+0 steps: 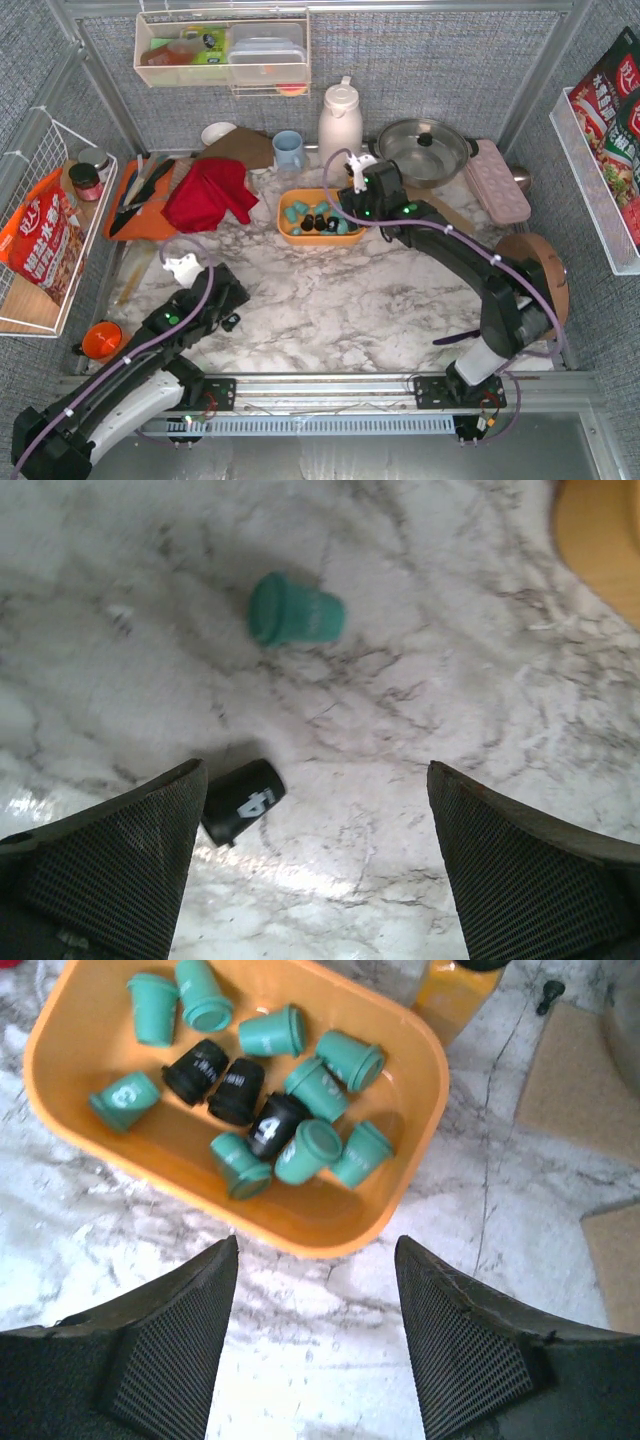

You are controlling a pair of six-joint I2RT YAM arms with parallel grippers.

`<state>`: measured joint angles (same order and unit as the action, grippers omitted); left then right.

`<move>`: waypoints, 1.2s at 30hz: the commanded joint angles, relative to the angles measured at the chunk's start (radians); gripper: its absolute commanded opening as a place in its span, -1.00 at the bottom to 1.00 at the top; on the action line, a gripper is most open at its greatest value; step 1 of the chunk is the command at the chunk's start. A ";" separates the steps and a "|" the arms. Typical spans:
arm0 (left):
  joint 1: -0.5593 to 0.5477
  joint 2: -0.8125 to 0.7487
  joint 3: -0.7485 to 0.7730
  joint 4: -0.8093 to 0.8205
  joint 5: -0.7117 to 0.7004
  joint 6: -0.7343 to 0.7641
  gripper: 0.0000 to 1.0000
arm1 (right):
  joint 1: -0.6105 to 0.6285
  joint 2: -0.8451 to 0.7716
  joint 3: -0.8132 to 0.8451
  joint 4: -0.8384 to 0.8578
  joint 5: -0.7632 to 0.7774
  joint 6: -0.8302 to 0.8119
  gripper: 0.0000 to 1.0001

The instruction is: Mix the coffee capsules in the storage basket

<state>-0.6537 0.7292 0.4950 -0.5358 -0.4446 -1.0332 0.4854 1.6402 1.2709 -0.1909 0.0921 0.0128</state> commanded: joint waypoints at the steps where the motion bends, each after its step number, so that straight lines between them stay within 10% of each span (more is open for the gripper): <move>1: 0.000 -0.005 -0.021 -0.150 -0.025 -0.185 0.99 | 0.006 -0.106 -0.087 0.025 -0.065 0.047 0.36; 18: 0.000 0.286 -0.001 -0.119 0.051 -0.490 0.99 | 0.018 -0.331 -0.326 0.087 -0.144 0.062 0.36; 36: 0.000 0.619 0.176 -0.239 0.047 -0.515 0.45 | 0.018 -0.391 -0.335 0.070 -0.148 0.051 0.36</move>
<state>-0.6540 1.3190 0.6518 -0.7425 -0.3965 -1.5524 0.5026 1.2572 0.9356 -0.1387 -0.0566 0.0673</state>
